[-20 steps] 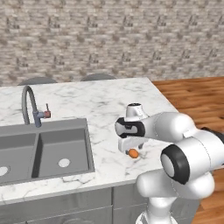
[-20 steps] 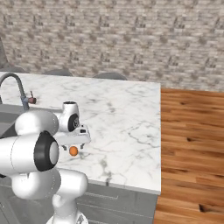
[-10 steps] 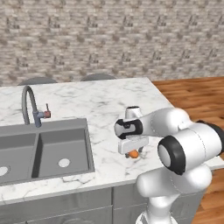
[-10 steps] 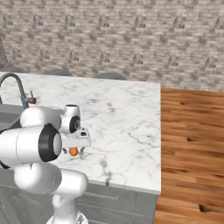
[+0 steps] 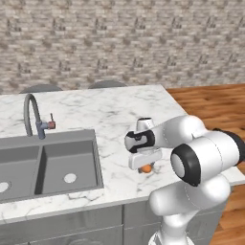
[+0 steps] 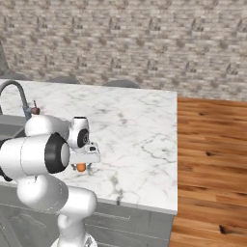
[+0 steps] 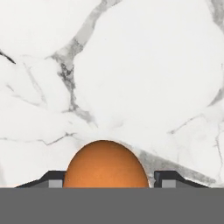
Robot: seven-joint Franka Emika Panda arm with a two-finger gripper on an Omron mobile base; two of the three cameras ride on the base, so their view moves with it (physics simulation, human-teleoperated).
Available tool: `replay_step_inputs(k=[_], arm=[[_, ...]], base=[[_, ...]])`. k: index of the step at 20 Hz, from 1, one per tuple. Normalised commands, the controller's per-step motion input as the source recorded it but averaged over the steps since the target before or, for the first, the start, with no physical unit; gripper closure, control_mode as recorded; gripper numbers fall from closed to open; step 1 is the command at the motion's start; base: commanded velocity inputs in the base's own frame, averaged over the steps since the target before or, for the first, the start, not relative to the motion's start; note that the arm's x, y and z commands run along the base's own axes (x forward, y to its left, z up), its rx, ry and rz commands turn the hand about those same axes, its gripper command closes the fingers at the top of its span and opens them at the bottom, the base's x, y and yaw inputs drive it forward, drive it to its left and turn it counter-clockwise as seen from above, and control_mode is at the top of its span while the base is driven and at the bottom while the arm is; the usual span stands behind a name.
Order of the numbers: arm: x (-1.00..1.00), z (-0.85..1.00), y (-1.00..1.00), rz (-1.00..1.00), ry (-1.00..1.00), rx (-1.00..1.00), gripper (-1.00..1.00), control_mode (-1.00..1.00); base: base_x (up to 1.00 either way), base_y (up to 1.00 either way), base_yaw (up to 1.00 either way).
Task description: Gather the eggs and milk located in the vicinity of the sink area and place them right next to the bowl.
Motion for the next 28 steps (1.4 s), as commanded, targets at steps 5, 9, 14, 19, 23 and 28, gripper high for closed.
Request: replay_step_inputs(k=[5, 9, 14, 19, 23, 28], arm=[[0.0, 0.0, 0.0, 0.0, 0.0, 0.0, 1.0, -1.0], [-0.25, 0.45, 0.0, -0.03, 0.0, 0.0, 1.0, -1.0], [-0.61, 0.99, 0.01, -0.1, -0.01, 0.0, 1.0, -1.0], [-0.64, 0.78, -0.01, -0.22, 0.08, -0.01, 1.0, -1.0], [-0.25, 0.43, 0.0, -0.15, 0.07, -0.06, 1.0, -1.0], [0.0, 0.11, 0.01, -0.04, 0.01, -0.05, 1.0, -1.0]], base=[[0.0, 0.0, 0.0], [0.0, 0.0, 0.0], [0.0, 0.0, 0.0], [0.0, 0.0, 0.0], [0.0, 0.0, 0.0], [0.0, 0.0, 0.0]])
